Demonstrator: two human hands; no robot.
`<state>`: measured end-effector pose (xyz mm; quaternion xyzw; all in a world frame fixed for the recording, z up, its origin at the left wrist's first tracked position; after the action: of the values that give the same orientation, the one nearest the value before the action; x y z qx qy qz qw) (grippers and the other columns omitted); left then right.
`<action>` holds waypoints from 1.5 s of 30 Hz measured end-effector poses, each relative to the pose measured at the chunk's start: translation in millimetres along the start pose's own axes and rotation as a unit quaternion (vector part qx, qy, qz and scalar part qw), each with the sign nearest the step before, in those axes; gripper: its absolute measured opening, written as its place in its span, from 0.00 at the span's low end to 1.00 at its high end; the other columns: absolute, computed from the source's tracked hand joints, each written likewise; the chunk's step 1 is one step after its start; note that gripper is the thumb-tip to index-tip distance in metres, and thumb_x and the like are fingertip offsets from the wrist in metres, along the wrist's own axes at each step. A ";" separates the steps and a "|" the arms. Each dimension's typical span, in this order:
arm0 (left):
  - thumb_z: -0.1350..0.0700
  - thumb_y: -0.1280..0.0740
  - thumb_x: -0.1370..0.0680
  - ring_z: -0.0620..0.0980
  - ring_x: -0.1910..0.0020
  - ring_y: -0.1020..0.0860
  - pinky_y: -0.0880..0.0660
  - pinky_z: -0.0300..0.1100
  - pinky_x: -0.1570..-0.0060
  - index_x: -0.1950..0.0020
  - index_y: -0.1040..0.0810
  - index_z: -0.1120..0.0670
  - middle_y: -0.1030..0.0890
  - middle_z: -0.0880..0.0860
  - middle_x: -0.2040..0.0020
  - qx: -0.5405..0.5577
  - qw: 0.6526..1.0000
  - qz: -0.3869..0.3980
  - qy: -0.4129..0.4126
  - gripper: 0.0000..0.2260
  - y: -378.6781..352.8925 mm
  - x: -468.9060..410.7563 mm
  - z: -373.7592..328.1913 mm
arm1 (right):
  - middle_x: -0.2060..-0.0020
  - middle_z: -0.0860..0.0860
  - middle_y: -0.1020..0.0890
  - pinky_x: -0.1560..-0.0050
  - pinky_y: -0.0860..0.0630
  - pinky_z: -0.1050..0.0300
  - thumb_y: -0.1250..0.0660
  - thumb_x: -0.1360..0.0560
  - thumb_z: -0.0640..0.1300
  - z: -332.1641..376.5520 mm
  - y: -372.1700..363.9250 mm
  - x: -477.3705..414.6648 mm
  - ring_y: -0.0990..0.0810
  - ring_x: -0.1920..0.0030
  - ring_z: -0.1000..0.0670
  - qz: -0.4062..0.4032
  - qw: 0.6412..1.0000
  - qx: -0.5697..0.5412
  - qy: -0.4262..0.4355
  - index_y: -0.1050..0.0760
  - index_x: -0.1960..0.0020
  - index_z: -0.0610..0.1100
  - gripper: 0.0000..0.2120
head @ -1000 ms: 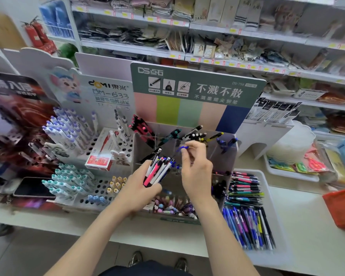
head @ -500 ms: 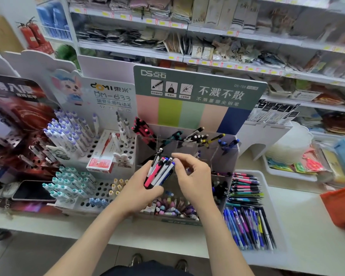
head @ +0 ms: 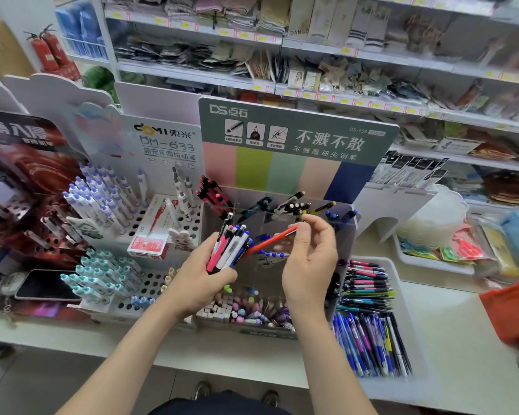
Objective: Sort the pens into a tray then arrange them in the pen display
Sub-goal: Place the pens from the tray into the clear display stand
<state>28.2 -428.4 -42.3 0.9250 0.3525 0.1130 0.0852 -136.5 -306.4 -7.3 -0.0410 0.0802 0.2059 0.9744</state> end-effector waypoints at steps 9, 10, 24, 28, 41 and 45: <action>0.65 0.32 0.21 0.53 0.72 0.26 0.26 0.47 0.70 0.42 0.27 0.51 0.23 0.56 0.63 0.015 0.983 -0.183 0.023 0.12 34.9 12.2 16.0 | 0.52 0.54 0.14 0.53 0.19 0.58 0.31 0.15 0.42 -6.9 -53.2 2.6 0.15 0.53 0.55 0.112 0.973 0.128 0.154 0.19 0.39 0.42 0.07; 0.65 0.32 0.21 0.53 0.72 0.26 0.26 0.48 0.69 0.41 0.27 0.51 0.23 0.56 0.63 0.013 0.982 -0.185 0.024 0.12 36.2 13.2 16.5 | 0.52 0.54 0.14 0.52 0.18 0.56 0.31 0.16 0.42 -11.0 -58.3 3.2 0.15 0.53 0.56 0.124 0.970 0.136 0.158 0.18 0.39 0.42 0.07; 0.60 0.30 0.22 0.51 0.66 0.28 0.28 0.48 0.64 0.40 0.25 0.40 0.25 0.50 0.62 0.006 0.997 -0.073 0.021 0.17 -6.6 7.1 13.9 | 0.46 0.46 0.18 0.48 0.19 0.48 0.39 0.12 0.40 4.3 19.6 -6.5 0.18 0.49 0.47 -0.093 0.970 0.128 0.184 0.24 0.33 0.40 0.10; 0.57 0.30 0.22 0.46 0.68 0.28 0.28 0.46 0.63 0.29 0.28 0.49 0.21 0.54 0.54 -0.021 0.999 -0.023 0.024 0.21 -32.2 3.0 8.1 | 0.45 0.46 0.17 0.48 0.19 0.53 0.37 0.12 0.41 4.3 61.6 -13.5 0.18 0.50 0.46 -0.180 0.949 0.160 0.203 0.23 0.35 0.38 0.10; 0.66 0.31 0.24 0.54 0.69 0.28 0.27 0.47 0.69 0.46 0.29 0.60 0.26 0.58 0.60 0.030 0.998 0.026 0.042 0.10 -67.3 -7.3 -10.4 | 0.45 0.53 0.15 0.45 0.31 0.52 0.26 0.20 0.43 -39.0 71.2 -12.8 0.26 0.43 0.48 -0.051 0.887 0.413 0.202 0.13 0.42 0.47 0.08; 0.63 0.30 0.26 0.55 0.69 0.29 0.29 0.50 0.69 0.46 0.26 0.57 0.25 0.59 0.60 0.057 0.997 0.039 0.037 0.11 -72.9 -9.8 -10.9 | 0.53 0.58 0.13 0.49 0.20 0.59 0.28 0.18 0.45 -23.0 56.6 -8.3 0.16 0.51 0.56 0.049 0.971 0.218 0.079 0.13 0.43 0.48 0.06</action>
<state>-27.9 -380.4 -50.6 0.9367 0.3250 0.1297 0.0151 -170.3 -260.7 -31.1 0.1607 0.2017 0.2274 0.9391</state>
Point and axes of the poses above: each hand's wrist, its own x-axis away from the middle knuckle, its own y-axis out of the back of the hand, z = x × y, the point moved 6 cm from there along -x, towards the middle knuckle
